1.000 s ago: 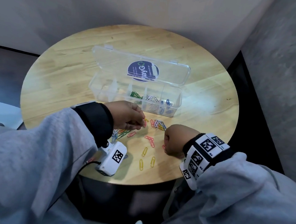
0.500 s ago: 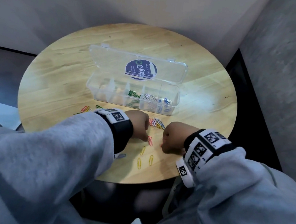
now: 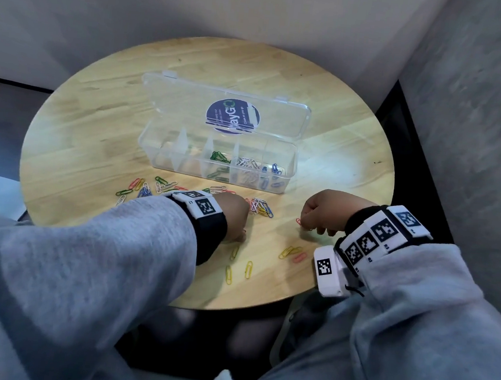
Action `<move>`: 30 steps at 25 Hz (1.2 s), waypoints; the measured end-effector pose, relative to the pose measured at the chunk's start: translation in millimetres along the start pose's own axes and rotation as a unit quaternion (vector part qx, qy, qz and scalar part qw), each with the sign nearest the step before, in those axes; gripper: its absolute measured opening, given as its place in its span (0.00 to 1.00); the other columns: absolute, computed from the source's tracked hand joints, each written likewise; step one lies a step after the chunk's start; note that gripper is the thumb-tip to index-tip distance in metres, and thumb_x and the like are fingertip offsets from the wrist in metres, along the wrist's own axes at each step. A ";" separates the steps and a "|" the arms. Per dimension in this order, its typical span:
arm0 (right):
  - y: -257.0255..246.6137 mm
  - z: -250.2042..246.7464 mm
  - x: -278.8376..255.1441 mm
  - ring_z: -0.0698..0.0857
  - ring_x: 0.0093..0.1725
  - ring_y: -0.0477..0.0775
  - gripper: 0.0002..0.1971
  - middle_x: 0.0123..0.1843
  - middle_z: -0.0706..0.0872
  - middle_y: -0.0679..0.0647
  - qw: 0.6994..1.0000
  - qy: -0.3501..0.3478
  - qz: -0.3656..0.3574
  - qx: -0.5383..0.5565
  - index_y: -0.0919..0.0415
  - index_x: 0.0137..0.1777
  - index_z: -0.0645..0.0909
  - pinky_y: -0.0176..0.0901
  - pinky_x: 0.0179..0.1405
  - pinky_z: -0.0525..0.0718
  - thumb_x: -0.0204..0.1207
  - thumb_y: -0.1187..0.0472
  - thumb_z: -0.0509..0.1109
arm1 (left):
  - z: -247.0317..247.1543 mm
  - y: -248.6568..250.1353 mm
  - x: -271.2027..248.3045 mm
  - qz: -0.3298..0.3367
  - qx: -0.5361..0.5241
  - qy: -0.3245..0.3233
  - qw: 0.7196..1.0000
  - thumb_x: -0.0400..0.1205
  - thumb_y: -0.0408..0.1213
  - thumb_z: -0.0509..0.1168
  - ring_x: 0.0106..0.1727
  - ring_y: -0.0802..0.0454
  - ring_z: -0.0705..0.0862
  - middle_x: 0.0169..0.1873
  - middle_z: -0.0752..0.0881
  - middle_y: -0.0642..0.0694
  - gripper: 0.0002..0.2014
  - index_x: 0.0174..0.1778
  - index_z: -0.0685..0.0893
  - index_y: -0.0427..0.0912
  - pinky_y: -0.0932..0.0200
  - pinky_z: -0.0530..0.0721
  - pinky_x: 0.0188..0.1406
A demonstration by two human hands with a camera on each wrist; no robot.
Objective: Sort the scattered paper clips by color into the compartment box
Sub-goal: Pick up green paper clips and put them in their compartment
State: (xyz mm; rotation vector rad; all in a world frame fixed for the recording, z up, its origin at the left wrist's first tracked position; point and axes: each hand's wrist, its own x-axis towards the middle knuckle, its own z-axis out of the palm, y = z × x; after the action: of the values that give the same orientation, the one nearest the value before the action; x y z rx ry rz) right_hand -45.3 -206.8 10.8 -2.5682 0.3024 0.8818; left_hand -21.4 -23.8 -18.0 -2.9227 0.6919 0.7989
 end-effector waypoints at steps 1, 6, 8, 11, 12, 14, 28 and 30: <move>1.7 0.5 0.8 0.77 0.30 0.49 0.07 0.33 0.82 0.51 1.000 -0.007 -0.001 0.010 0.57 0.36 0.79 0.36 0.30 0.75 0.75 0.58 0.68 | 0.6 -1.3 -1.4 0.007 -0.001 0.008 1.000 0.79 0.43 0.65 0.59 0.44 0.82 0.57 0.84 0.43 0.15 0.59 0.81 0.41 0.57 0.76 0.48; 7.0 3.8 2.7 0.79 0.30 0.52 0.07 0.32 0.81 0.56 0.991 -0.041 -0.022 0.125 0.61 0.37 0.79 0.39 0.33 0.80 0.74 0.70 0.65 | 2.1 -4.0 -3.3 0.027 -0.003 0.013 1.000 0.76 0.42 0.68 0.58 0.46 0.82 0.56 0.84 0.46 0.13 0.55 0.82 0.45 0.61 0.71 0.43; 7.9 3.0 1.4 0.79 0.25 0.47 0.10 0.29 0.79 0.55 0.984 -0.048 -0.022 0.171 0.62 0.39 0.81 0.34 0.28 0.82 0.75 0.74 0.62 | 0.5 -1.8 -2.1 0.031 0.003 0.000 1.000 0.77 0.42 0.69 0.59 0.45 0.82 0.56 0.85 0.45 0.13 0.56 0.84 0.44 0.61 0.71 0.42; 12.2 2.4 1.4 0.78 0.28 0.51 0.13 0.29 0.77 0.57 0.974 -0.058 0.000 0.218 0.63 0.37 0.81 0.38 0.30 0.81 0.74 0.74 0.57 | -1.7 -0.2 0.3 0.031 0.002 -0.021 0.999 0.78 0.41 0.68 0.56 0.46 0.84 0.54 0.87 0.45 0.13 0.57 0.86 0.43 0.62 0.70 0.42; 13.0 2.8 1.9 0.78 0.29 0.53 0.14 0.29 0.77 0.58 0.973 -0.061 0.009 0.224 0.63 0.36 0.80 0.40 0.30 0.80 0.74 0.74 0.56 | -1.8 -0.8 0.7 0.026 -0.001 -0.027 0.999 0.78 0.42 0.68 0.53 0.46 0.83 0.51 0.86 0.46 0.13 0.57 0.86 0.42 0.63 0.70 0.42; 14.3 5.2 3.5 0.78 0.31 0.56 0.12 0.30 0.77 0.60 0.971 -0.078 0.019 0.225 0.64 0.34 0.78 0.39 0.27 0.77 0.73 0.73 0.56 | -1.0 -2.8 1.0 0.018 0.000 -0.037 0.999 0.78 0.43 0.68 0.47 0.48 0.79 0.48 0.84 0.46 0.15 0.58 0.86 0.41 0.62 0.70 0.42; 19.3 12.5 -5.2 0.71 0.23 0.46 0.16 0.25 0.76 0.49 0.996 -0.084 -0.022 -0.007 0.55 0.30 0.74 0.37 0.26 0.70 0.65 0.52 0.80 | -2.3 -13.6 3.1 -0.026 0.035 -0.035 0.998 0.79 0.47 0.66 0.46 0.47 0.77 0.48 0.84 0.43 0.18 0.58 0.84 0.38 0.58 0.76 0.46; 19.9 15.3 -5.4 0.72 0.24 0.45 0.13 0.26 0.77 0.47 0.997 -0.076 -0.031 -0.013 0.54 0.33 0.78 0.36 0.26 0.70 0.65 0.52 0.80 | -2.7 -14.6 2.4 -0.024 0.033 -0.034 0.999 0.79 0.47 0.65 0.45 0.47 0.76 0.45 0.81 0.44 0.18 0.57 0.84 0.38 0.59 0.73 0.42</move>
State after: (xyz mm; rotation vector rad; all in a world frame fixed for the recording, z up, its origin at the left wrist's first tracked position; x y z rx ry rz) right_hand -64.2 -217.5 -2.9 -2.5021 0.1672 1.0578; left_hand -12.1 -12.1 -18.0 -2.8278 0.6277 0.8507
